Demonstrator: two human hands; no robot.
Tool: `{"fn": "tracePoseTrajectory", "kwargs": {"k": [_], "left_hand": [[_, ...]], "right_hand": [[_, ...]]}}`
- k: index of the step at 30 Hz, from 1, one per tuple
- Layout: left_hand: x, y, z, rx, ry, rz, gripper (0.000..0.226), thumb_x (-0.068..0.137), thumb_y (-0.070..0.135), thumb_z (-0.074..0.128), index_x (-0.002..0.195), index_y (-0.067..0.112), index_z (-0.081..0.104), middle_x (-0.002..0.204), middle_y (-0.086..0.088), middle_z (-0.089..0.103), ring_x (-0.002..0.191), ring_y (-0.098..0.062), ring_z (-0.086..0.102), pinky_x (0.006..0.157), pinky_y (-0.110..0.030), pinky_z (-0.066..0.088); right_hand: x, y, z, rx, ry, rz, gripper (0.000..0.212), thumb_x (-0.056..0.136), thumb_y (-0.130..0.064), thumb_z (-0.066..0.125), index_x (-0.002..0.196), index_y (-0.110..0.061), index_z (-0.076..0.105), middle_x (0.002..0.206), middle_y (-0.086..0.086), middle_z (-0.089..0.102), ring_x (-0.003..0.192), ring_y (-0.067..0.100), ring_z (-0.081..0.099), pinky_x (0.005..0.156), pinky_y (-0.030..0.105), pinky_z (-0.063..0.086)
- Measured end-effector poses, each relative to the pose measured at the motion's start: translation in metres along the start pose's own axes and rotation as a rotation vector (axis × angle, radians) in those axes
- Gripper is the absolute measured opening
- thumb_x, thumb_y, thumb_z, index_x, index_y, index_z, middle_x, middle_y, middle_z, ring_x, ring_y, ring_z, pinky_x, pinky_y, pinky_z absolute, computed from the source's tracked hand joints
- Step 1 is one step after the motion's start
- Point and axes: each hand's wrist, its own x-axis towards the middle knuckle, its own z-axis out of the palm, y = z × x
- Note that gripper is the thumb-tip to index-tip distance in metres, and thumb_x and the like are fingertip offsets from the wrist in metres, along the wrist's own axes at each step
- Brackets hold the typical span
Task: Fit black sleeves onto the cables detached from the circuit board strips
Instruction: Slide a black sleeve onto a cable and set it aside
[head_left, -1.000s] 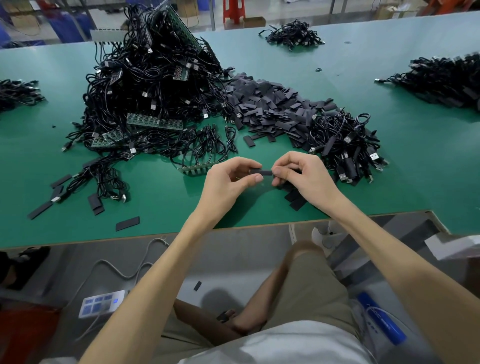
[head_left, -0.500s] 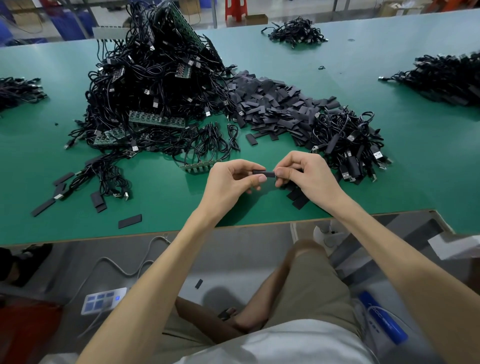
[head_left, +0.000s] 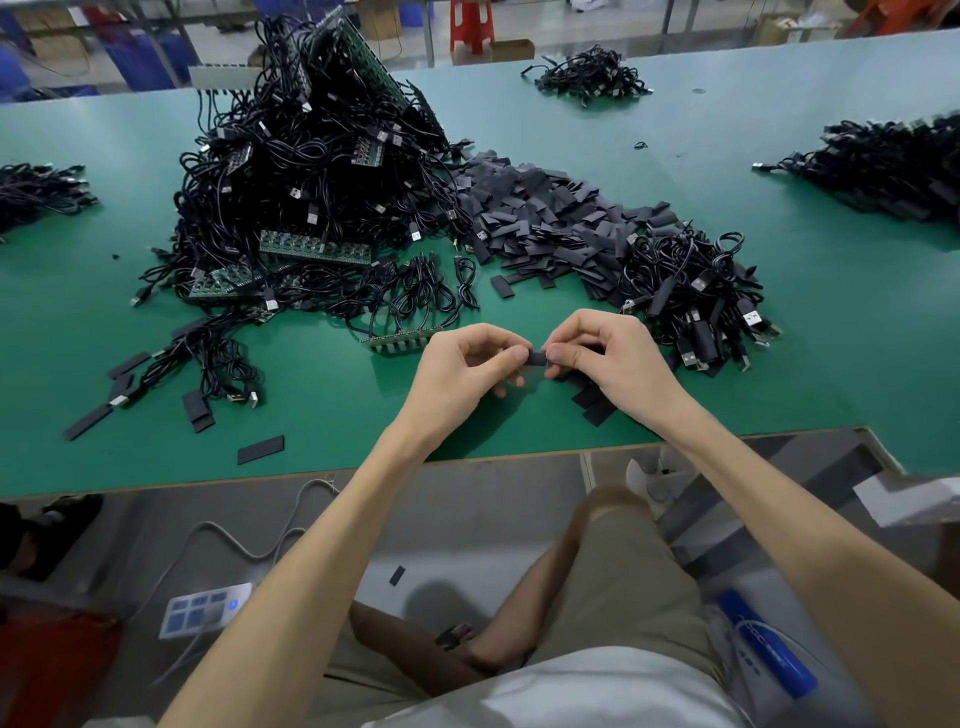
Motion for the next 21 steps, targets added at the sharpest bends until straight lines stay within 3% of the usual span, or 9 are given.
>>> {"fn": "tracePoseTrajectory", "kwargs": {"k": [5, 8, 10, 14, 18, 20, 21], "left_hand": [[0.000, -0.002, -0.001, 0.023, 0.071, 0.015, 0.006, 0.092, 0.006, 0.073, 0.096, 0.007, 0.076, 0.069, -0.010, 0.074, 0.057, -0.020, 0.064, 0.064, -0.033, 0.057], [0.000, -0.003, -0.004, -0.026, 0.159, 0.043, 0.005, 0.092, 0.007, 0.073, 0.097, 0.006, 0.076, 0.069, -0.012, 0.073, 0.058, -0.025, 0.065, 0.062, -0.036, 0.057], [0.001, -0.005, -0.005, -0.065, 0.198, 0.045, 0.005, 0.093, 0.006, 0.072, 0.097, 0.006, 0.075, 0.075, -0.015, 0.074, 0.062, -0.028, 0.066, 0.062, -0.038, 0.057], [0.001, -0.006, -0.004, -0.120, 0.256, 0.062, 0.006, 0.093, 0.002, 0.071, 0.098, 0.003, 0.074, 0.085, -0.017, 0.076, 0.064, -0.022, 0.068, 0.062, -0.031, 0.056], [0.001, -0.004, -0.006, -0.199, 0.308, 0.068, 0.010, 0.092, 0.003, 0.072, 0.101, 0.000, 0.074, 0.083, -0.018, 0.075, 0.066, -0.021, 0.069, 0.061, -0.027, 0.055], [0.000, -0.003, -0.007, -0.230, 0.317, 0.075, 0.013, 0.092, 0.004, 0.072, 0.103, -0.001, 0.074, 0.084, -0.019, 0.075, 0.066, -0.021, 0.069, 0.062, -0.026, 0.055], [0.000, -0.002, -0.007, -0.243, 0.316, 0.076, 0.013, 0.092, 0.005, 0.072, 0.104, -0.001, 0.074, 0.085, -0.019, 0.075, 0.066, -0.021, 0.069, 0.062, -0.026, 0.055]], "right_hand": [[-0.001, -0.003, 0.002, -0.067, 0.003, -0.053, 0.009, 0.088, -0.013, 0.079, 0.095, -0.015, 0.074, 0.081, -0.002, 0.076, 0.081, 0.015, 0.073, 0.079, 0.024, 0.055], [-0.002, -0.004, 0.003, -0.287, 0.032, -0.151, 0.025, 0.083, -0.020, 0.083, 0.107, -0.022, 0.075, 0.100, -0.014, 0.072, 0.105, 0.009, 0.062, 0.096, 0.023, 0.045], [-0.004, -0.003, 0.005, -0.489, 0.103, -0.262, 0.029, 0.085, -0.019, 0.081, 0.113, -0.017, 0.074, 0.111, -0.005, 0.067, 0.113, 0.017, 0.052, 0.102, 0.025, 0.039], [-0.009, -0.004, 0.012, -0.745, 0.296, -0.452, 0.025, 0.092, -0.018, 0.075, 0.114, -0.009, 0.069, 0.102, 0.006, 0.056, 0.096, 0.021, 0.045, 0.088, 0.030, 0.043], [-0.011, -0.007, 0.015, -0.586, 0.100, -0.261, 0.031, 0.097, -0.025, 0.069, 0.122, -0.012, 0.056, 0.085, -0.004, 0.060, 0.072, 0.007, 0.046, 0.076, 0.040, 0.052], [-0.011, -0.008, 0.016, -0.565, 0.077, -0.253, 0.033, 0.099, -0.027, 0.065, 0.127, -0.014, 0.053, 0.093, -0.004, 0.070, 0.078, 0.010, 0.058, 0.079, 0.045, 0.055], [-0.012, -0.008, 0.017, -0.558, 0.078, -0.267, 0.037, 0.100, -0.027, 0.064, 0.133, -0.014, 0.050, 0.105, -0.004, 0.073, 0.090, 0.013, 0.064, 0.084, 0.045, 0.056]]}}
